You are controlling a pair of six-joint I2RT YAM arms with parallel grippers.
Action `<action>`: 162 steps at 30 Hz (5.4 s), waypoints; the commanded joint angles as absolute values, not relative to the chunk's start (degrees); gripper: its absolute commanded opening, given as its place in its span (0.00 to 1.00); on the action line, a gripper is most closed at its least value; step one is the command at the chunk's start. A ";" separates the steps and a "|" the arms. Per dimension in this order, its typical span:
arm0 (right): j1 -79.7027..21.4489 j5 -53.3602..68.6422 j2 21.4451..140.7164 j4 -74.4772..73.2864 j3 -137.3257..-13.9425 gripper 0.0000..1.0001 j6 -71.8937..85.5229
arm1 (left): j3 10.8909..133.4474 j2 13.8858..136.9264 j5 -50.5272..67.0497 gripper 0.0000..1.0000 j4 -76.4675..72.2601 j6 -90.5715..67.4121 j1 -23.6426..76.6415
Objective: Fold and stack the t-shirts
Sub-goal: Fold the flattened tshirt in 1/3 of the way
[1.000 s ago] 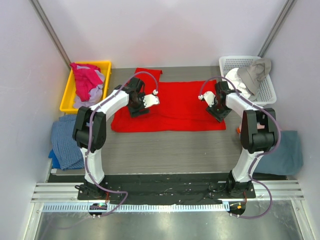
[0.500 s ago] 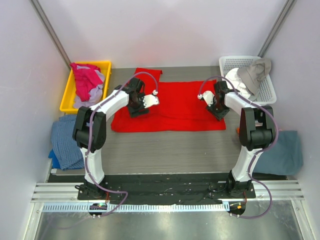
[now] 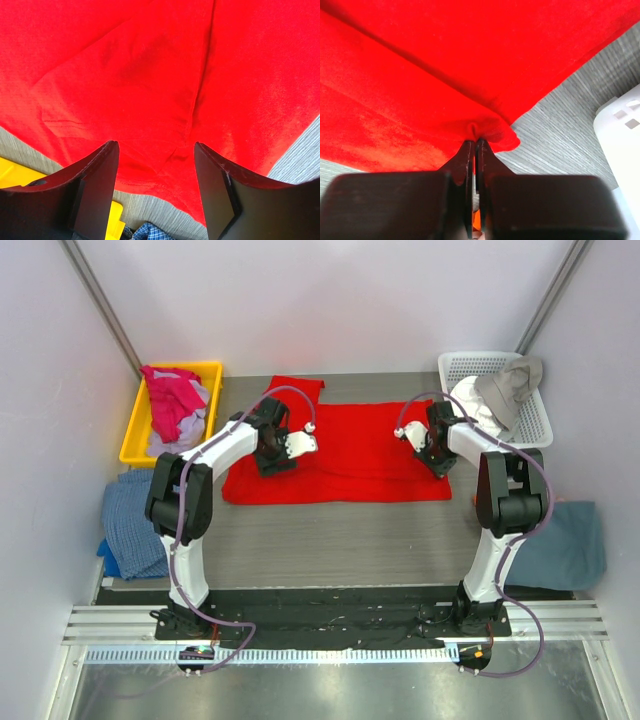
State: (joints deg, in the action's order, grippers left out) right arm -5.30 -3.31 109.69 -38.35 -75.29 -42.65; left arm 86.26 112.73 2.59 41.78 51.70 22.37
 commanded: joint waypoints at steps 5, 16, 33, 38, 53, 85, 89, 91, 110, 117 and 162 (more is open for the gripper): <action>-5.54 -3.78 109.86 -37.61 -79.54 0.01 -42.10 | 85.78 111.62 2.11 0.65 40.78 52.56 22.50; -5.54 -5.27 111.27 -39.46 -86.12 0.02 -42.28 | 85.78 111.36 2.02 0.65 40.34 52.21 22.50; -5.54 -8.88 115.23 -39.46 -89.91 0.34 -43.51 | 85.34 111.01 0.53 0.64 39.73 53.00 22.50; -5.54 -9.32 114.44 -39.38 -89.65 0.39 -43.33 | 85.08 111.01 0.44 0.64 39.38 52.91 22.50; -5.54 -11.07 113.20 -38.50 -91.58 0.40 -42.01 | 83.58 110.57 0.53 0.64 37.00 52.21 22.50; -11.87 -7.38 100.28 -32.43 -63.29 0.42 -37.53 | 80.95 108.72 -2.28 0.64 33.93 51.33 22.50; -11.95 -7.38 100.19 -31.64 -60.82 0.43 -37.62 | 80.86 108.72 -2.46 0.64 33.93 51.59 22.50; -11.95 -7.73 100.28 -31.64 -60.12 0.42 -37.62 | 80.77 108.72 -2.64 0.64 33.93 51.59 22.50; -17.75 -8.00 98.87 -36.83 -72.42 0.43 -34.98 | 80.86 108.63 -0.79 0.62 33.13 50.36 22.50; -18.02 -8.79 98.53 -36.47 -70.67 0.43 -35.24 | 82.88 109.86 2.11 0.61 36.39 50.71 22.50; -17.93 -10.72 95.98 -35.51 -66.89 0.42 -36.12 | 85.52 114.78 2.02 0.53 38.76 51.33 21.62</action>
